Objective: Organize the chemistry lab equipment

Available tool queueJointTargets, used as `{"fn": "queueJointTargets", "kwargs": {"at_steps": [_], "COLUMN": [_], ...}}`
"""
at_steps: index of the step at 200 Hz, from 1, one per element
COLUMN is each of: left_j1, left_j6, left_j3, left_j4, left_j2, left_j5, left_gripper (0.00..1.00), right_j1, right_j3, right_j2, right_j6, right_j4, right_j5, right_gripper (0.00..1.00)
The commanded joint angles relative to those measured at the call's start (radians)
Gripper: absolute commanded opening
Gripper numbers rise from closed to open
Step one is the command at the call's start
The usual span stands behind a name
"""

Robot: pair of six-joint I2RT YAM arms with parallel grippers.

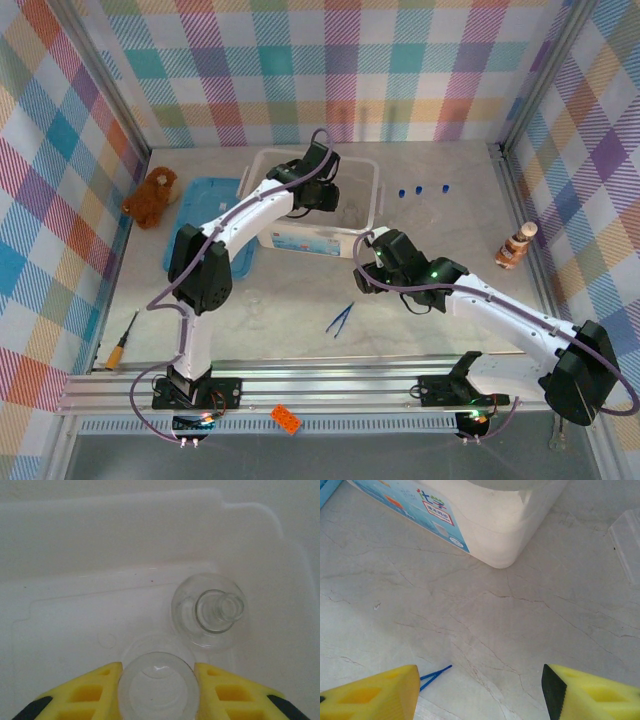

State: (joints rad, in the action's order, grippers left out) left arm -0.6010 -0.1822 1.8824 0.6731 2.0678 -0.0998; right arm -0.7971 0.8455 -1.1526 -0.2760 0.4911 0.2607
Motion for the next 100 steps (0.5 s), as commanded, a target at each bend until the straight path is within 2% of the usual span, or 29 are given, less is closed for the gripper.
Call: {"fn": "queueJointTargets", "kwargs": {"at_steps": [1, 100], "left_j1": [0.017, 0.02], "left_j6": [0.007, 0.023], "left_j3": [0.047, 0.167], "left_j4": [-0.031, 0.054], "left_j2": [0.025, 0.14], "left_j5": [0.032, 0.02], "left_gripper": [0.14, 0.12], "right_j1": [0.007, 0.018], "right_j3": [0.015, 0.015], "right_j2": [0.017, 0.009], "right_j6": [-0.014, -0.02], "right_j4": [0.014, 0.012], "right_j5": [0.009, 0.007], "right_gripper": [0.67, 0.67]}}
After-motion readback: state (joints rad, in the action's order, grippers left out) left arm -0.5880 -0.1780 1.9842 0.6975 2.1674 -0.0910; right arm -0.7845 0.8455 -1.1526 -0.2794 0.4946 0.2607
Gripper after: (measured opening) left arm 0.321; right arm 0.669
